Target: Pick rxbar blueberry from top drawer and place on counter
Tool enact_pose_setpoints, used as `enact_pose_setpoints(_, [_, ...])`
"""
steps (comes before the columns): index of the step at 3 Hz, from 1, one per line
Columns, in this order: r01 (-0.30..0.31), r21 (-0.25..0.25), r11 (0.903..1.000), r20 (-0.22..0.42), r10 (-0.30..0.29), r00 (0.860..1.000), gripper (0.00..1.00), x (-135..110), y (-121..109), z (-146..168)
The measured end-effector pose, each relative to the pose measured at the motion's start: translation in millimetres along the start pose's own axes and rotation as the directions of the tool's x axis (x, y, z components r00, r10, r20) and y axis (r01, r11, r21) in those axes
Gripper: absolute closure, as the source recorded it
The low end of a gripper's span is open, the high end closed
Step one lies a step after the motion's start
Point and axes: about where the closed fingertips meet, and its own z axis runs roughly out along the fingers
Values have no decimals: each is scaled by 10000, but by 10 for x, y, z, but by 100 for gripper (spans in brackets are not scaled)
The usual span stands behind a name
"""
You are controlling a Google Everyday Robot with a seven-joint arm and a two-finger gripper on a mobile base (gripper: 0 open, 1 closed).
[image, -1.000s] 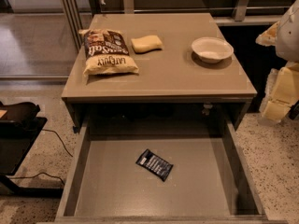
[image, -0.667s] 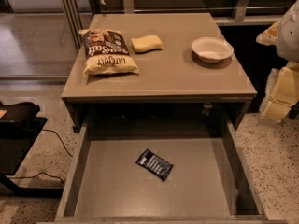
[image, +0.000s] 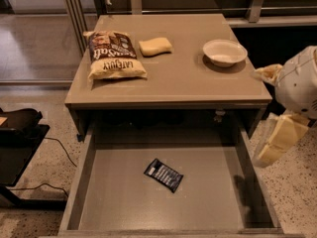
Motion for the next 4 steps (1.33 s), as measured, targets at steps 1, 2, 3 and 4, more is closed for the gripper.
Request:
enact_pose_setpoints(1, [-190, -175, 9997, 1291, 211, 9914, 0, 105, 304, 469])
enact_pose_setpoints(2, [-714, -314, 9970, 1917, 761, 9785, 0, 191, 490, 1004])
enact_pose_setpoints(3, [-713, -314, 9970, 1917, 760, 9785, 0, 191, 490, 1003])
enact_pose_setpoints(4, [-550, -273, 9981, 2114, 595, 9756, 0, 96, 543, 989])
